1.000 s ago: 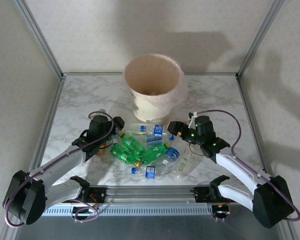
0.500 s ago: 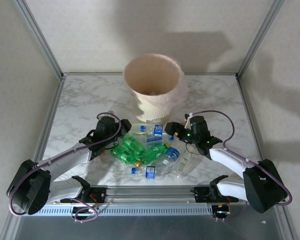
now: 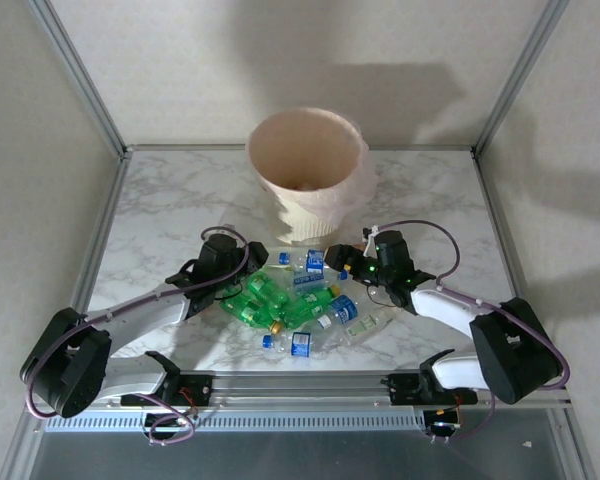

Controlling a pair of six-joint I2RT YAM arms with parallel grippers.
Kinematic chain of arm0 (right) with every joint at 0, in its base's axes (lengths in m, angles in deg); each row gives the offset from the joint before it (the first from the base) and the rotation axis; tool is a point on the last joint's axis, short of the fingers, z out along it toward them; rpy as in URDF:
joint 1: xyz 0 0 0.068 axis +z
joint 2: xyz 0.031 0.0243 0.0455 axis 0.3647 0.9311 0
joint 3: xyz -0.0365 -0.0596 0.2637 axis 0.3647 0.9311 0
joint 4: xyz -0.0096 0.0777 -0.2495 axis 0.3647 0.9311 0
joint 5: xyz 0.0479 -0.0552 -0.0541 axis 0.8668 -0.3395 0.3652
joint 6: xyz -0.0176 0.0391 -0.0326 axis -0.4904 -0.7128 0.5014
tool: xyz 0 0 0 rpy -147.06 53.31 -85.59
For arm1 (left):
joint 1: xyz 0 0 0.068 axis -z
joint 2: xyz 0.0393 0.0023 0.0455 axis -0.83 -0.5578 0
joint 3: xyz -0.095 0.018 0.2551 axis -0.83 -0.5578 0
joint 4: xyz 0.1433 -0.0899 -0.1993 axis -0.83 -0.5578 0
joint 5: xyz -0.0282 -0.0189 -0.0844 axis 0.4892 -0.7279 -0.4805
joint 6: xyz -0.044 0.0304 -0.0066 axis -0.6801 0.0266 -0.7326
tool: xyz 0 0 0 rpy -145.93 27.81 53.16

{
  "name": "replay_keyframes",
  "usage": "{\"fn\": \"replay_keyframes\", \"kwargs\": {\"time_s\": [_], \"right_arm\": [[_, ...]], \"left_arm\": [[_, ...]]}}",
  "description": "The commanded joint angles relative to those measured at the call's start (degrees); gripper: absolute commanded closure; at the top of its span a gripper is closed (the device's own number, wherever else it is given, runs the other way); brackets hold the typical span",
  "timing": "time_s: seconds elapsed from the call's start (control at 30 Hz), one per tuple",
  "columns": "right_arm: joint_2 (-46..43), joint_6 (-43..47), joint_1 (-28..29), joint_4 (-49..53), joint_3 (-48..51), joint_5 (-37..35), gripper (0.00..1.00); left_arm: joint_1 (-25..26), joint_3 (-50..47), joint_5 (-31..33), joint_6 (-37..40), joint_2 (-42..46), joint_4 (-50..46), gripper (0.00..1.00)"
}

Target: Put the plastic bottles in the bin

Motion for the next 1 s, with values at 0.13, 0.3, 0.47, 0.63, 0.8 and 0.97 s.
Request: {"fn": "replay_keyframes", "kwargs": {"time_s": [0.13, 0.3, 0.47, 0.63, 0.8, 0.97], "right_arm": [[2.4, 0.6, -0.1, -0.9, -0.9, 2.0, 0.17], [3.1, 0.9, -0.1, -1.9, -1.1, 3.1, 0.16], [2.8, 0.9, 0.0, -3.2, -1.0, 3.6, 0.16], [3.2, 0.7, 0.0, -3.8, -1.0, 4.2, 0.21], [2.2, 0.6, 0.0, -3.5, -0.6, 3.9, 0.30], [0.5, 0.5, -0.1, -2.5, -0.2, 3.4, 0.32]], "left_arm": [[0.6, 1.4, -0.6, -0.4, -0.6, 1.2, 0.51], [0.7, 1.5, -0.8, -0.6, -1.2, 1.5, 0.51], [0.9, 2.1, -0.9, -0.7, -1.7, 1.6, 0.51], [1.0, 2.4, -0.8, -0.8, -1.8, 1.5, 0.51], [1.0, 2.4, -0.6, -0.5, -1.5, 1.1, 0.51], [1.0, 2.7, -0.2, -0.4, -1.1, 0.5, 0.50]]}}
